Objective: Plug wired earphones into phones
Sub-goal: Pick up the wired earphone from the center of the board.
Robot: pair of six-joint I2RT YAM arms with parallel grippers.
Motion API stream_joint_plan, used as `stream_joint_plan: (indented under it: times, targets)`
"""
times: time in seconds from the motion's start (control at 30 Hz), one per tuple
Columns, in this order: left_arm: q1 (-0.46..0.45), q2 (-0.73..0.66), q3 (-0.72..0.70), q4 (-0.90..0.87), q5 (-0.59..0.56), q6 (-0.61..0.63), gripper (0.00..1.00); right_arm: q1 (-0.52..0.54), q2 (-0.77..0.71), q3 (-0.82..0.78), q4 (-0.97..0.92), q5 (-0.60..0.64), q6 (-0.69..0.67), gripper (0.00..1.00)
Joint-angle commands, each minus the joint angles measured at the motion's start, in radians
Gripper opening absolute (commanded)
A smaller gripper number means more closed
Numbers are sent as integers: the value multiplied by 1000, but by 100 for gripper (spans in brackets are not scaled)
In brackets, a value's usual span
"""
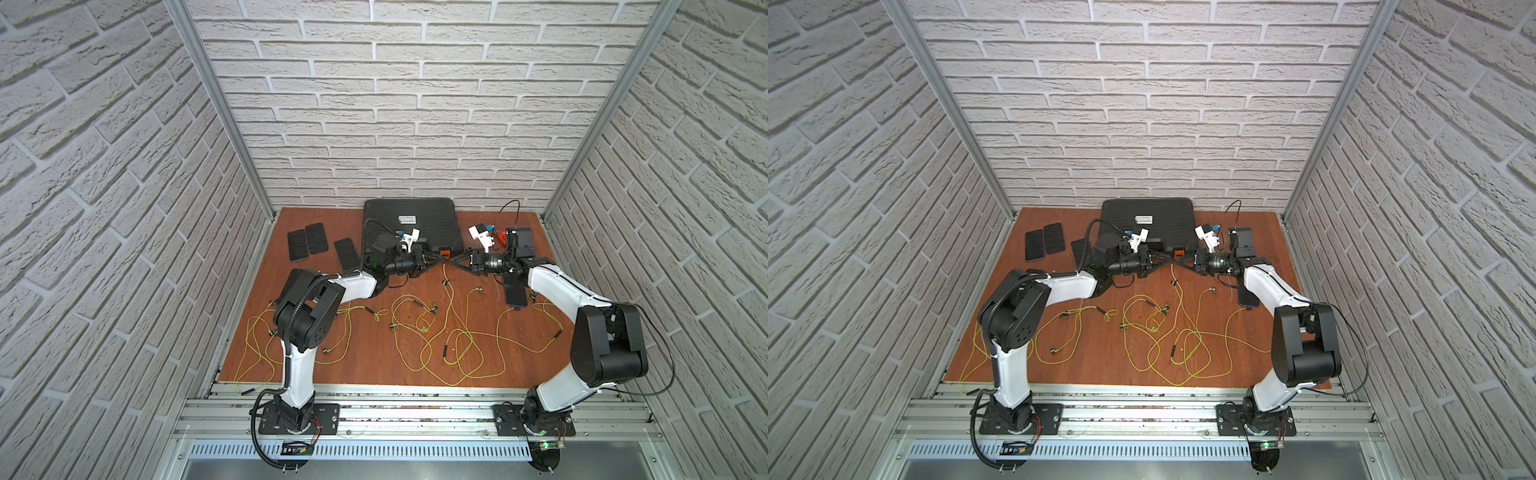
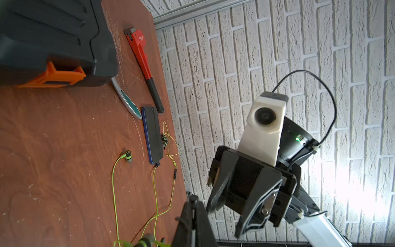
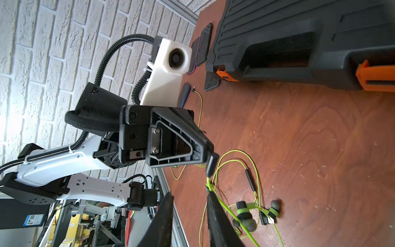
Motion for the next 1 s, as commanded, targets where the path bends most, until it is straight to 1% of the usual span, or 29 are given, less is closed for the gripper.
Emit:
stream_joint_plan:
  times: [0.0, 0.23, 0.5, 0.7, 0.83, 0.93, 0.97]
  targets:
    - [-8, 11, 30, 82, 24, -3, 0, 0, 26, -1, 70, -18, 31, 29]
    - [-7, 7, 42, 55, 24, 12, 0, 24, 73, 29, 97, -23, 51, 28]
    - [-6, 8, 43, 55, 22, 12, 0, 31, 80, 20, 129, -19, 75, 17]
    - [-8, 8, 43, 50, 15, 22, 0, 36, 84, 9, 192, -26, 128, 16]
    - [-8, 4, 38, 50, 10, 24, 0, 38, 90, 14, 182, -19, 124, 9]
    - [-8, -2, 32, 50, -1, 30, 0, 38, 91, 15, 176, -12, 121, 8]
    - [-6, -4, 27, 52, -1, 30, 4, 37, 89, 14, 174, -11, 119, 8]
